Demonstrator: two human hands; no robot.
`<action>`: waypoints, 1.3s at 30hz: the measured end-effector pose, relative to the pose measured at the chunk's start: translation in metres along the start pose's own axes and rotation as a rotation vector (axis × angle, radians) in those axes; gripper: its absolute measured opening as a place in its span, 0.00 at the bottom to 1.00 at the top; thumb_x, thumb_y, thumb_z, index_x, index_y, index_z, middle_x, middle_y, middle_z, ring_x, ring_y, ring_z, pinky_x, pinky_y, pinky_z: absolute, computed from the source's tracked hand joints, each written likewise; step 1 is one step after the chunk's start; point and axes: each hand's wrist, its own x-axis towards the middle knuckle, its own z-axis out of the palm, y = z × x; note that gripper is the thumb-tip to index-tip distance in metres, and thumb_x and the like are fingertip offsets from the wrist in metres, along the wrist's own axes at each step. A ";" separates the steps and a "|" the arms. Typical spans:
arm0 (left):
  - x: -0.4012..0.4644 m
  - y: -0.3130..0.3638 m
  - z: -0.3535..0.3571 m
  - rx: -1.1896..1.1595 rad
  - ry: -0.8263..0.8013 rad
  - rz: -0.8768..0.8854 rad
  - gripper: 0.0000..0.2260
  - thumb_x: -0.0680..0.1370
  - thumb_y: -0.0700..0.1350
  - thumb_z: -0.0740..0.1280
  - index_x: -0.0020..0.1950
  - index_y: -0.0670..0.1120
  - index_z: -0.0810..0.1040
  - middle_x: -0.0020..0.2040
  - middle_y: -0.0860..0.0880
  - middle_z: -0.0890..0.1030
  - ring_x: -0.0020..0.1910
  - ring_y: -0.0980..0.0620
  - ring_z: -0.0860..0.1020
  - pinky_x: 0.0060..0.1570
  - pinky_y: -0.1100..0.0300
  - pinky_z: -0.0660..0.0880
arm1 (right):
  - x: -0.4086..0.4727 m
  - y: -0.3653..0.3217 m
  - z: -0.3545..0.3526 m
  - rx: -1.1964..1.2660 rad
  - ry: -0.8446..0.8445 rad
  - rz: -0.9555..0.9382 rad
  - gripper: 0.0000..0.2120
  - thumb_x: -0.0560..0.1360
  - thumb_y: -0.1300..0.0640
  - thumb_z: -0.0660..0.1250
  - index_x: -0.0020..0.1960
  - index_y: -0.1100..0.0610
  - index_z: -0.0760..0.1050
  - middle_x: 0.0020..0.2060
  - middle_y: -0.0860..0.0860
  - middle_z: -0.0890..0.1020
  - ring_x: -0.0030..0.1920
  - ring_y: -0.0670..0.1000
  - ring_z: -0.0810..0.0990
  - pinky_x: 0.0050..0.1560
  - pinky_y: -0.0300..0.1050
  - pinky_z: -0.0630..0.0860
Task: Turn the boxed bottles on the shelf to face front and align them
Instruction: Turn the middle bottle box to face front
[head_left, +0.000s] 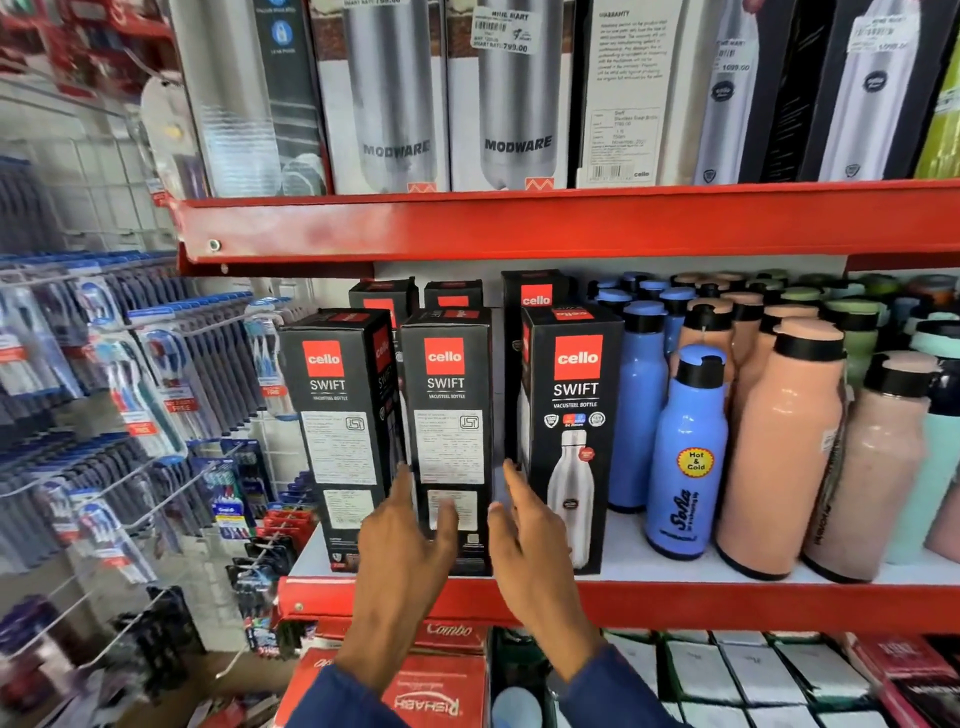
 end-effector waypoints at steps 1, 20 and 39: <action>0.002 -0.002 0.003 -0.008 0.004 0.015 0.29 0.78 0.50 0.67 0.75 0.39 0.66 0.32 0.48 0.81 0.26 0.58 0.73 0.31 0.66 0.67 | 0.005 0.000 0.003 -0.016 -0.001 0.011 0.25 0.80 0.54 0.55 0.76 0.51 0.57 0.65 0.43 0.74 0.65 0.43 0.73 0.69 0.45 0.67; 0.003 -0.019 -0.001 -0.342 0.058 0.071 0.48 0.63 0.55 0.80 0.78 0.54 0.59 0.72 0.54 0.73 0.71 0.53 0.73 0.66 0.44 0.75 | -0.020 -0.027 -0.013 0.268 0.155 -0.115 0.17 0.79 0.60 0.53 0.62 0.51 0.74 0.56 0.43 0.82 0.57 0.45 0.81 0.57 0.41 0.78; 0.032 -0.049 0.005 -0.421 -0.312 0.159 0.32 0.79 0.47 0.62 0.80 0.59 0.51 0.71 0.58 0.76 0.68 0.51 0.77 0.69 0.44 0.73 | -0.003 -0.002 0.011 0.079 0.230 -0.004 0.20 0.77 0.63 0.65 0.69 0.55 0.71 0.57 0.42 0.77 0.49 0.24 0.74 0.51 0.22 0.72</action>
